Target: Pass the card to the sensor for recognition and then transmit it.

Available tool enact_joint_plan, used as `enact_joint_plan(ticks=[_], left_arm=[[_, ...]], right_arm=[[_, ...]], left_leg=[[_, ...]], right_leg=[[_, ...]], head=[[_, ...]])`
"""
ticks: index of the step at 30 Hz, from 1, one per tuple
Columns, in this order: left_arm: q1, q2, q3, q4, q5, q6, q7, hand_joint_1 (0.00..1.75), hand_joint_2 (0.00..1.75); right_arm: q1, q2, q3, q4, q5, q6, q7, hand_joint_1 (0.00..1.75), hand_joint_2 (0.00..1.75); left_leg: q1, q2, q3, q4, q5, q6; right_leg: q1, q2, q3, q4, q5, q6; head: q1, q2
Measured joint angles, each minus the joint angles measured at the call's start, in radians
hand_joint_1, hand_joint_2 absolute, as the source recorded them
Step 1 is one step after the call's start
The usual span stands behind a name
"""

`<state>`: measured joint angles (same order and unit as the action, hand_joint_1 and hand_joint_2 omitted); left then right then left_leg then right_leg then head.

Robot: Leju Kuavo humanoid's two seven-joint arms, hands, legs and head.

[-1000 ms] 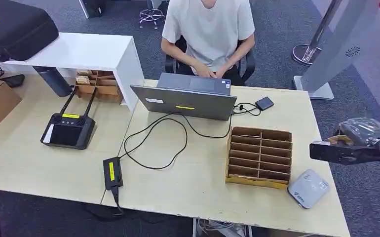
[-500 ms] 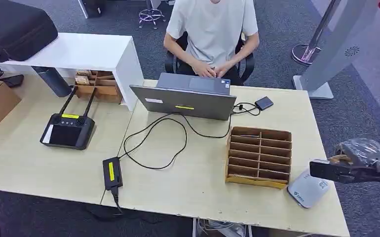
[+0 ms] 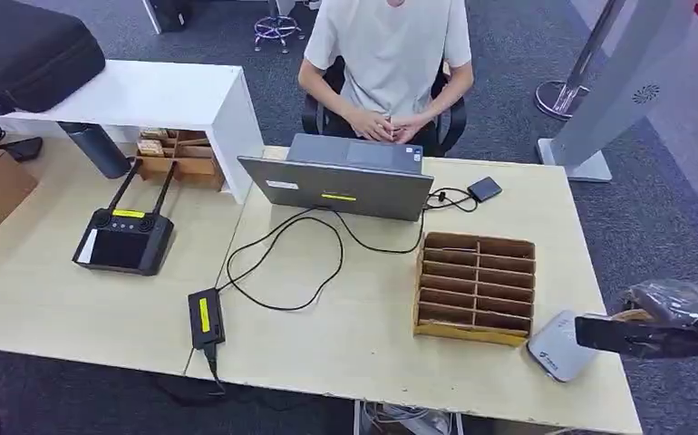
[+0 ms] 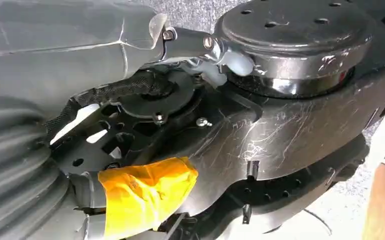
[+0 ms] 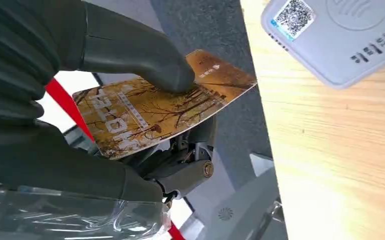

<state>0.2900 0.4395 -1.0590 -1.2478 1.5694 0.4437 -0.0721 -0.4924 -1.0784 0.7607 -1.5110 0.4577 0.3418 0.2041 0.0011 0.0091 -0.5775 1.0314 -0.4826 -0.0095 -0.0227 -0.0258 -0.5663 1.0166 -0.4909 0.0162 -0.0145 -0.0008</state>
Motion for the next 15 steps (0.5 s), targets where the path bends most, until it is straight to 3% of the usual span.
enact_joint_plan(ticks=[6,15], left_arm=[[-0.001,-0.003,0.001,0.011,0.0,-0.006,0.0,0.0,1.75],[-0.007,-0.008,0.002,0.034,0.0,-0.026,0.006,0.0,1.75]], right_arm=[[0.062,-0.032,-0.008,-0.016,-0.018,-0.027,-0.002,1.75,1.75],[0.128,-0.024,-0.024,-0.015,-0.008,-0.032,0.001,1.75,1.75]], left_leg=[[0.0,-0.001,-0.001,0.0,0.0,0.0],[0.0,-0.001,0.0,0.0,0.0,0.001]], right_leg=[[0.0,-0.001,0.0,0.0,0.0,0.0],[0.0,-0.001,0.0,0.0,0.0,0.0]], head=[[0.0,0.0],[0.0,0.0]])
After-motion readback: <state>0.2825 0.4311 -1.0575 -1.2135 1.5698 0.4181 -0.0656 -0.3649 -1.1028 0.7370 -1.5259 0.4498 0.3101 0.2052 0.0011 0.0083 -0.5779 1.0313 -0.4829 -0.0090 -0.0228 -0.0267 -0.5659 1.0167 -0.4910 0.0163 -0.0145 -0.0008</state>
